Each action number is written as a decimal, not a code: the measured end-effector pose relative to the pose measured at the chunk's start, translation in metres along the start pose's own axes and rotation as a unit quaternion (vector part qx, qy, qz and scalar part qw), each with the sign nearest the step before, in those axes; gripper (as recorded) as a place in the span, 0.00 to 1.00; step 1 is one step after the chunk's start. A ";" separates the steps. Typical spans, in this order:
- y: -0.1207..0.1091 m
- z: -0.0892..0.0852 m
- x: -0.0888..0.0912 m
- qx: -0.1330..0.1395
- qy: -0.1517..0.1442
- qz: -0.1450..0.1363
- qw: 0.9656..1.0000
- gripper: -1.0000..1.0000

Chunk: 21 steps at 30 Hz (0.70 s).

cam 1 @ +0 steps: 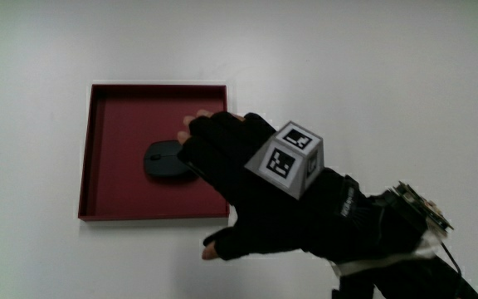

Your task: Pick mouse from plate

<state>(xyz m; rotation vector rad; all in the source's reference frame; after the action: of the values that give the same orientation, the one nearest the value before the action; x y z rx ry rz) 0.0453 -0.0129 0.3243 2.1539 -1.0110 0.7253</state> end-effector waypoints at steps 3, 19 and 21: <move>0.012 0.002 0.006 0.003 0.008 -0.004 1.000 0.50; 0.066 -0.013 0.033 -0.019 0.046 -0.030 0.998 0.50; 0.074 -0.019 0.040 -0.020 0.046 -0.045 0.998 0.50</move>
<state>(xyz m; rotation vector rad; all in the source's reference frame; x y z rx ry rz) 0.0039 -0.0535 0.3879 2.0966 -0.8684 0.7479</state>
